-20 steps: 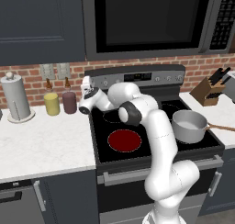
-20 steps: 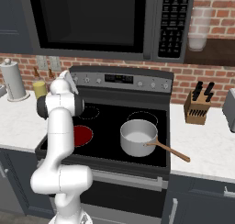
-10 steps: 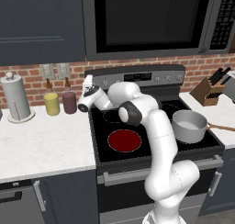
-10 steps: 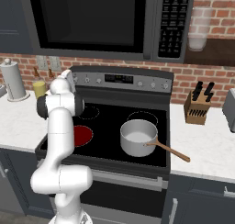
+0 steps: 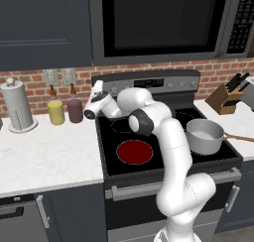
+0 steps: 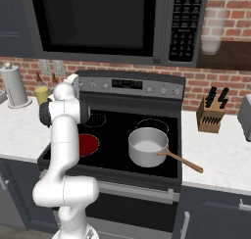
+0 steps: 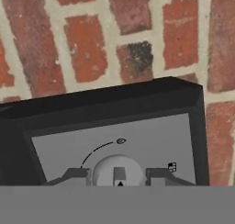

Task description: Turn off the front left burner of the stove.

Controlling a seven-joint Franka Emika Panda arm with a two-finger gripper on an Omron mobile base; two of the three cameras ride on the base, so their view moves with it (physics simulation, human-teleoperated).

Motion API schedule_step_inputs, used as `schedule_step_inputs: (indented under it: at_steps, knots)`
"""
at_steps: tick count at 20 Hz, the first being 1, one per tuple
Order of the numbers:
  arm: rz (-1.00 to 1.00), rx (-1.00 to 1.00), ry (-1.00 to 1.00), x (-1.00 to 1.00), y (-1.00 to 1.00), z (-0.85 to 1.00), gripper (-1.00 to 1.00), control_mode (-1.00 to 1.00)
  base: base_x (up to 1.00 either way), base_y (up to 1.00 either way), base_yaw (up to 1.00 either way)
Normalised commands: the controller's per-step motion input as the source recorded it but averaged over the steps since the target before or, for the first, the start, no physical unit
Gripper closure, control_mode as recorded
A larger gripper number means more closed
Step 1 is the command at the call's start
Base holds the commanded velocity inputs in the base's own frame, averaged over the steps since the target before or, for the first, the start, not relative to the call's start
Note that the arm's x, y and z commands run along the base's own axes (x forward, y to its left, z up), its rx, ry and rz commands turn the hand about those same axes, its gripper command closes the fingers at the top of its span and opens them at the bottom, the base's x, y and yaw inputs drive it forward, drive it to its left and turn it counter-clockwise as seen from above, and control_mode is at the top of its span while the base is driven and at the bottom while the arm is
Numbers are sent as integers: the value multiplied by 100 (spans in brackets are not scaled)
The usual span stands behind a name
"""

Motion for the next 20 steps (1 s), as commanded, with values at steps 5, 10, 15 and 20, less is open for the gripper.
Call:
schedule_step_inputs:
  at_steps: [5,10,15,20]
  knots:
    - [-2,21,-10,-3,-11,-7,100,-100,0,0,0]
    - [-2,23,-8,-3,-9,-7,100,-100,0,0,0]
    - [-2,26,-6,-5,-7,-9,100,-100,0,0,0]
    - [-3,28,-5,-5,-4,-5,100,-100,0,0,0]
